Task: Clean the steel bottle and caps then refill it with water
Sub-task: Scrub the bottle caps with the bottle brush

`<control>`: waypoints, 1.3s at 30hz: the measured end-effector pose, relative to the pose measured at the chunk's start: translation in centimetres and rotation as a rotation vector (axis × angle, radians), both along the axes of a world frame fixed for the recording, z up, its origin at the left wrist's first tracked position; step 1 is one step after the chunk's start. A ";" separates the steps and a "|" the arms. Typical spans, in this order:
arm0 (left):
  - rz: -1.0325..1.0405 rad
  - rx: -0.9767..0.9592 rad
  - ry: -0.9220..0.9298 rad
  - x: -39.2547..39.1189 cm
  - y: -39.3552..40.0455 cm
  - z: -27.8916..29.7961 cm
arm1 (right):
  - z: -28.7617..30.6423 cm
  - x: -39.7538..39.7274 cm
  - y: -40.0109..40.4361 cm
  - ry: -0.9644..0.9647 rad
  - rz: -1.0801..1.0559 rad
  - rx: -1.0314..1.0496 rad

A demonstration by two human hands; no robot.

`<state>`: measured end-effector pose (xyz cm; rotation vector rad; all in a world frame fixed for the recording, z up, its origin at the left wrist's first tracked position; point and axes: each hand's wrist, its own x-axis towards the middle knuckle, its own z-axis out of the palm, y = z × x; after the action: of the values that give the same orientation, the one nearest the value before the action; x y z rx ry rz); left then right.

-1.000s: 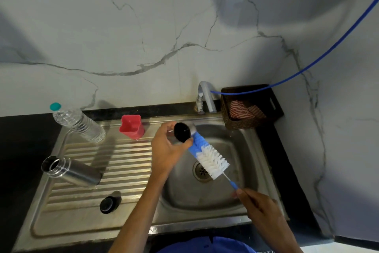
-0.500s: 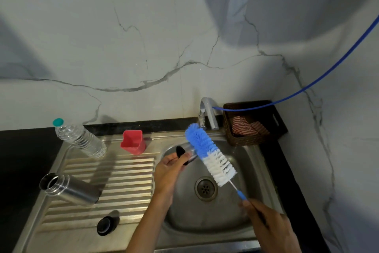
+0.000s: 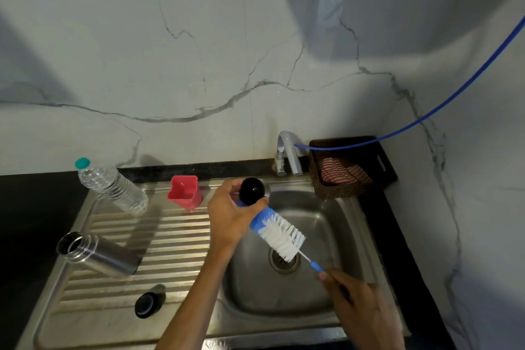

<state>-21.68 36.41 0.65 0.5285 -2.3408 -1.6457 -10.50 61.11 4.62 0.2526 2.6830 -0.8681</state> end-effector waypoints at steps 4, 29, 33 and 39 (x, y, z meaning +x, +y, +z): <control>-0.003 -0.201 0.009 0.4 -0.8 -0.8 | 0.1 0.2 -0.3 -0.010 0.024 0.032; -0.168 0.086 0.194 2.8 3.2 -1.4 | -0.1 -0.2 0.2 -0.005 -0.049 -0.208; -0.114 0.029 0.206 2.8 3.0 -2.2 | 0.0 -0.1 0.9 0.034 -0.106 -0.258; -0.070 -0.187 0.178 1.7 -1.4 -2.4 | 1.7 0.8 4.1 0.115 -0.138 -0.001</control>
<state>-19.95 35.01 -1.72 0.2539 -2.3714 -1.4170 -9.71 65.21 6.29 0.4040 2.7976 -0.9519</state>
